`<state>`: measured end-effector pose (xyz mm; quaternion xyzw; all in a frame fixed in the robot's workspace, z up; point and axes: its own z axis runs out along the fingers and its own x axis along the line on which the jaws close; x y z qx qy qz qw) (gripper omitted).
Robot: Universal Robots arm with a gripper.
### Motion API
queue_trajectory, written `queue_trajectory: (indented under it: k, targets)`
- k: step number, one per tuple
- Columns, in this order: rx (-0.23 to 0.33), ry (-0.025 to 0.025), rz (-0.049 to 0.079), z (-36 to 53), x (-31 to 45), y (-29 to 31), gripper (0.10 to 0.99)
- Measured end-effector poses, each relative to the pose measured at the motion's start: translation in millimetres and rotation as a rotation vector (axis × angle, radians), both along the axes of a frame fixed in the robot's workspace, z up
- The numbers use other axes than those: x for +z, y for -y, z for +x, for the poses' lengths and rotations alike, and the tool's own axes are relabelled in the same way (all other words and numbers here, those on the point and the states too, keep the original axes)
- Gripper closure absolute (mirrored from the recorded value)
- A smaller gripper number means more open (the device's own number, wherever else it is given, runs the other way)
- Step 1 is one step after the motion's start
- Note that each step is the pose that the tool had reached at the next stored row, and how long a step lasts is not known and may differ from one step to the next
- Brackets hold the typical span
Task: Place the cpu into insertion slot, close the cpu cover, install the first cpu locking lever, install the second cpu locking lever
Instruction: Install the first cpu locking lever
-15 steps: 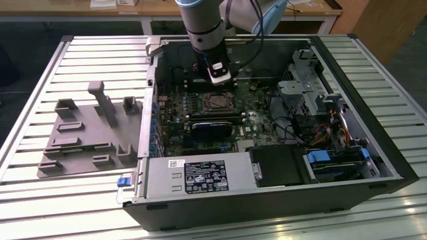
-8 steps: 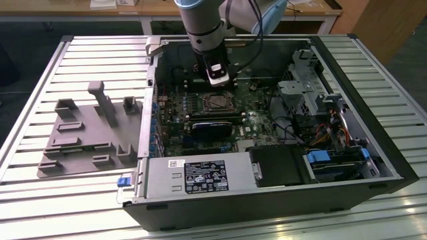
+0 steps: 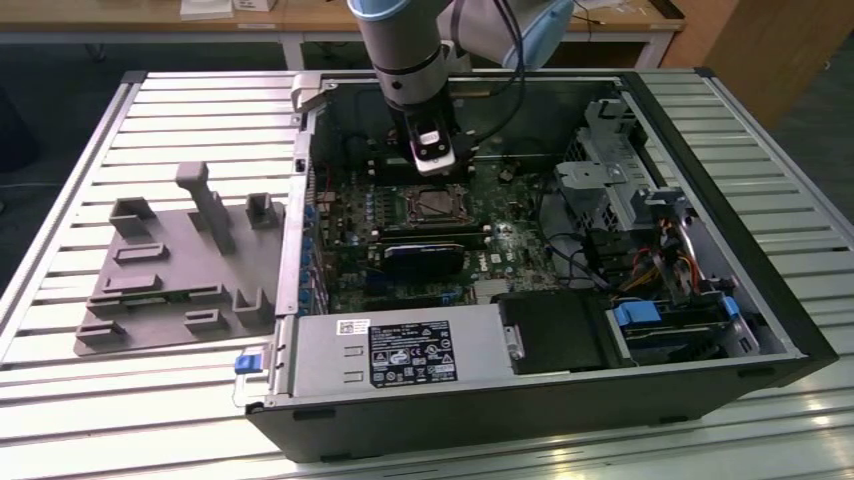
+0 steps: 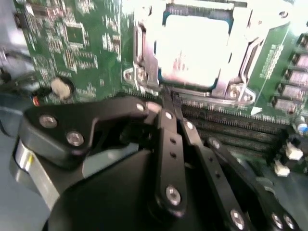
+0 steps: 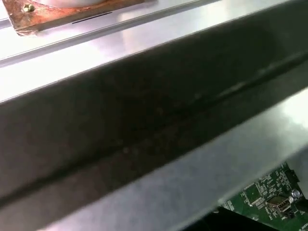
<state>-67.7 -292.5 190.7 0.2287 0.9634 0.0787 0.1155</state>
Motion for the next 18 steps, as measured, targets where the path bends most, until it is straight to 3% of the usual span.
queue_trajectory:
  k: [7,15,18]
  targets:
    - [0.000,0.0010,0.001,0.2,0.9,-0.2,0.980]
    - [0.000,0.0003,0.000,0.0,17.8,0.0,0.980]
    - [0.000,0.0004,0.000,0.1,19.1,-0.1,0.980]
